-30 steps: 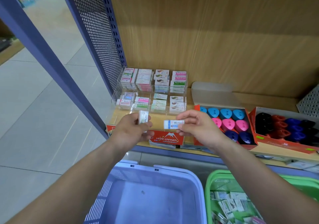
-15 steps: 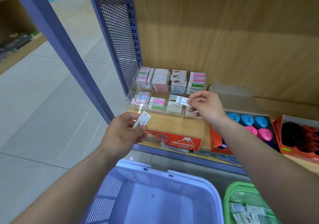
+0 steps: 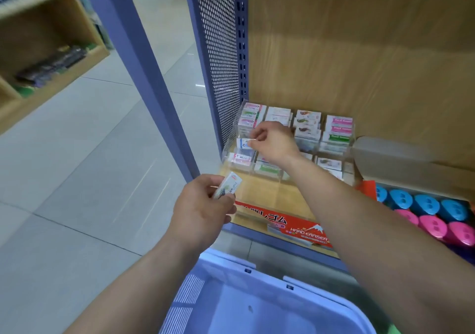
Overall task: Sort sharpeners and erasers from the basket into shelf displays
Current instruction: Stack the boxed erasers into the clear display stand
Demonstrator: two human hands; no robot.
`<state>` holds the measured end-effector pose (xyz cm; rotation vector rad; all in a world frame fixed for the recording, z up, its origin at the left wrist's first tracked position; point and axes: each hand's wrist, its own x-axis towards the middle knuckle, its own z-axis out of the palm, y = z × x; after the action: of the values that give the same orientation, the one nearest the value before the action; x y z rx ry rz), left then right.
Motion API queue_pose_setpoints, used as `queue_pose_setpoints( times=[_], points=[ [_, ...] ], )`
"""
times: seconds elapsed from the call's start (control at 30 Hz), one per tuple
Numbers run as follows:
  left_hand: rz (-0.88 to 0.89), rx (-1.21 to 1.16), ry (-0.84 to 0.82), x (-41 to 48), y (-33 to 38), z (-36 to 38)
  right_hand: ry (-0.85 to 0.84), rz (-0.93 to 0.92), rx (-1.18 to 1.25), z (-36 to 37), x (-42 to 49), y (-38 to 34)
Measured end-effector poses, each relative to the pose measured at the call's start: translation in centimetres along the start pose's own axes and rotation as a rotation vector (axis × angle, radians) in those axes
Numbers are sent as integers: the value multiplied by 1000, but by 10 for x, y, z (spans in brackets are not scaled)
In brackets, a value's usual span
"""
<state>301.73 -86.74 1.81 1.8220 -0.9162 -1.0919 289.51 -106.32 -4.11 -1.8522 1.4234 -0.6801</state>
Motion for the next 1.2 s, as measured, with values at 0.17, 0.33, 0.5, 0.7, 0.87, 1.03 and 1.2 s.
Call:
queue_pose_setpoints(
  times=[0.17, 0.33, 0.5, 0.7, 0.87, 1.03, 1.2],
  points=[
    [-18, 15, 3, 1, -1, 0, -29, -32, -211, 13, 17, 0],
    [-33, -4, -1, 1, 0, 0, 5, -115, -407, 19, 18, 6],
    [-21, -16, -25, -1, 2, 4, -46, -135, -597, 19, 23, 2],
    [-23, -32, -28, -1, 5, 6, -41, -162, -660, 19, 19, 2],
    [-24, -54, -31, 0, 4, 5, 46, -211, -434, 14, 1, 9],
    [-31, -126, 8, 0, 3, 2, -215, -235, -598, 13, 0, 4],
    [-36, -260, 23, -1, 9, -2, -229, -174, -376, -5, -16, -6]
  ],
)
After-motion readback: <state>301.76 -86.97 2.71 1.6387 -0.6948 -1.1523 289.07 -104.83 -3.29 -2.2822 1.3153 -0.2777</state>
